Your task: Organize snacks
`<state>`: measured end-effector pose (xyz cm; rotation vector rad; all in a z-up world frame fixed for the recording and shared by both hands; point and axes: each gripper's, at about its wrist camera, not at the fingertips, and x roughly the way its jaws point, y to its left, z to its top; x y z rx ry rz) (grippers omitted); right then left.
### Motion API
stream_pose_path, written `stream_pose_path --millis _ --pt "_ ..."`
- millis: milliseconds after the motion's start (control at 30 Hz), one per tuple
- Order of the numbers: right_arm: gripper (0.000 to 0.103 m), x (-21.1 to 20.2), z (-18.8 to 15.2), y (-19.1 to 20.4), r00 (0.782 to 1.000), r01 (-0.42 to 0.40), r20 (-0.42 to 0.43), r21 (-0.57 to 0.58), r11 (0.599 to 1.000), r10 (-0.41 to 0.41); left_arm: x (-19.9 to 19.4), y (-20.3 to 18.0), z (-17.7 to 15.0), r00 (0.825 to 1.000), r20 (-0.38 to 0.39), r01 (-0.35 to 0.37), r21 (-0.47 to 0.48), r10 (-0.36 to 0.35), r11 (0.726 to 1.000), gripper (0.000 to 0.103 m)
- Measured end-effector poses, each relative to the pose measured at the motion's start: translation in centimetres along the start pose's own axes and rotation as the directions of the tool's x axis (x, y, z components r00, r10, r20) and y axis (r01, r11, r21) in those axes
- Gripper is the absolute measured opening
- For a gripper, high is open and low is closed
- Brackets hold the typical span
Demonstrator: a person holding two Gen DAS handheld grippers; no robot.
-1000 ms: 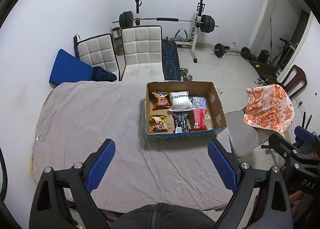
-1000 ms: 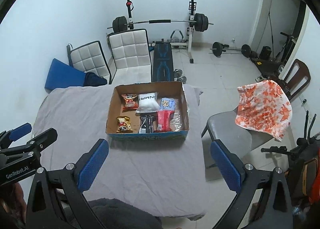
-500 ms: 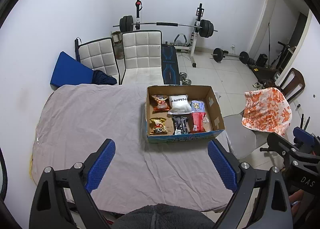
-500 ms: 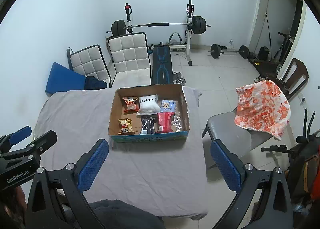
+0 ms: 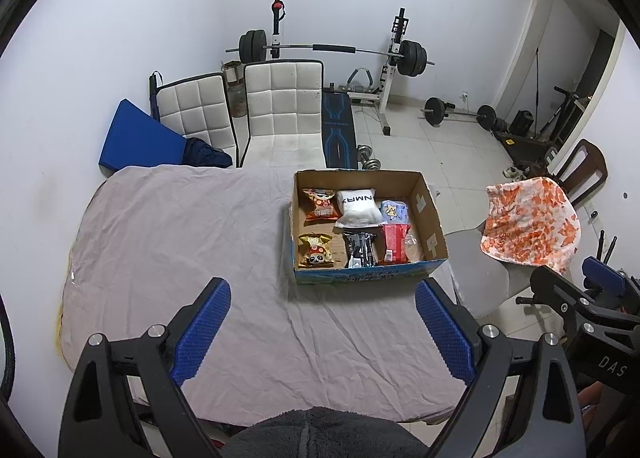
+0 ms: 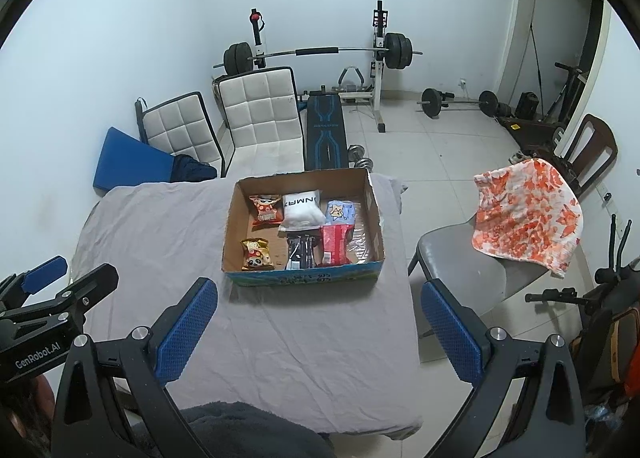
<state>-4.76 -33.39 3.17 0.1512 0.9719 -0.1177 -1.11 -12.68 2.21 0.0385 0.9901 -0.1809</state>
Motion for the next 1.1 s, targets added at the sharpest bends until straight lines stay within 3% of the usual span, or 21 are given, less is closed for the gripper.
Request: stream_pose_path --millis 1100 --pt "0.103 -0.7 0.0 1.5 1.0 0.004 0.016 0.019 1.0 -0.005 -0.5 -0.5 -0.1 1.0 0.02 0.004 0.005 -0.004 1.0 0.095"
